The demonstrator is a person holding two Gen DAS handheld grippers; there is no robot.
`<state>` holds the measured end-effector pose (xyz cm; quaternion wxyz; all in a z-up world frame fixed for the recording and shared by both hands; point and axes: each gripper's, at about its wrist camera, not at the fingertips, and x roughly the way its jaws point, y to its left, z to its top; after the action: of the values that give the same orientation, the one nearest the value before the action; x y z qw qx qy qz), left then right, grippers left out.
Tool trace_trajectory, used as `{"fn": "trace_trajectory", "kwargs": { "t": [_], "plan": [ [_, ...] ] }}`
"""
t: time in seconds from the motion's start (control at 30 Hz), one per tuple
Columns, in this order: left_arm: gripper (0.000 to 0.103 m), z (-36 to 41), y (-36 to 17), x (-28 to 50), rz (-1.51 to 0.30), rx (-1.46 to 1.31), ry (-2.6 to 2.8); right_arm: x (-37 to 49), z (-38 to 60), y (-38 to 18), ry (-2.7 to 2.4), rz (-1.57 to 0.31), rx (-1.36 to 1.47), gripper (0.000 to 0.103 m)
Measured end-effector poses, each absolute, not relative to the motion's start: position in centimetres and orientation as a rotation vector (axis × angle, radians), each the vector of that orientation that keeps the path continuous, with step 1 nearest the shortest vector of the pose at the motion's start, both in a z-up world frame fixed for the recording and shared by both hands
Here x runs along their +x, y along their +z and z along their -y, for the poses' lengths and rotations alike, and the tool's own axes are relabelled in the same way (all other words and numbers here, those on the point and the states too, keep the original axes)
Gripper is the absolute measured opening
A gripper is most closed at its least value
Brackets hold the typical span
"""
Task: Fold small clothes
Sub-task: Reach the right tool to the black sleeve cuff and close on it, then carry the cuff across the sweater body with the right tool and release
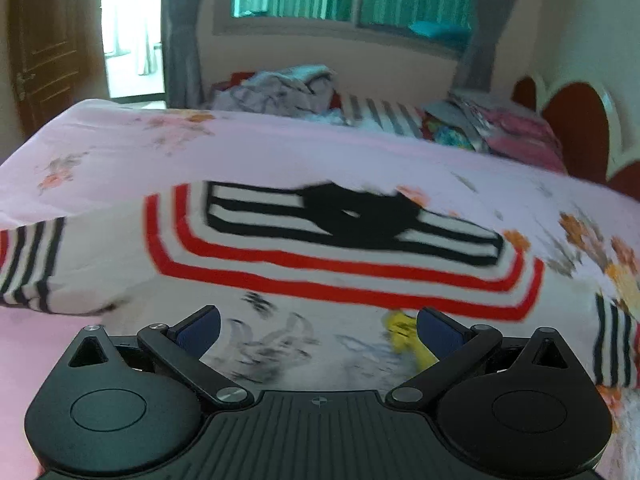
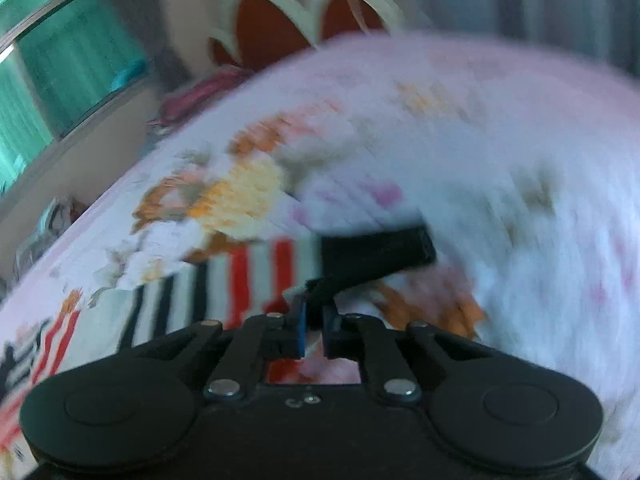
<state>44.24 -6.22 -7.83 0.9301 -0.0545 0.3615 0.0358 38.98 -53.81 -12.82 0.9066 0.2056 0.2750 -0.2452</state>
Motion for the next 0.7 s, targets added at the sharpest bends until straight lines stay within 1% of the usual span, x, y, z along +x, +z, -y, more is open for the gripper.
{"fn": "trace_trajectory", "kwargs": {
  "t": [0.13, 0.27, 0.43, 0.57, 0.63, 0.7],
  "plan": [
    [0.103, 2.1, -8.6, 45.0, -0.752, -0.134, 0.106, 41.9, 46.4, -10.3, -0.332, -0.544, 0.247, 0.008],
    [0.103, -1.7, -9.3, 45.7, -0.756, -0.176, 0.074, 44.8, 37.9, -9.6, -0.154, -0.574, 0.148, 0.008],
    [0.103, -5.1, -9.5, 46.4, -0.762, -0.154, -0.012, 47.8, 27.6, -11.1, 0.01, -0.661, 0.048, 0.008],
    [0.103, -7.2, -10.0, 46.4, -0.768, -0.162, -0.063, 49.0, 20.0, -13.6, 0.122, -0.753, -0.095, 0.008],
    [0.103, -7.7, -10.3, 46.5, -0.773, -0.167, -0.081, 49.2, 17.3, -15.6, 0.131, -0.799, -0.178, 0.009],
    [0.103, -7.8, -10.7, 46.7, -0.782, -0.181, -0.105, 48.6, 15.7, -15.8, 0.103, -0.769, -0.251, 0.015]
  ]
}}
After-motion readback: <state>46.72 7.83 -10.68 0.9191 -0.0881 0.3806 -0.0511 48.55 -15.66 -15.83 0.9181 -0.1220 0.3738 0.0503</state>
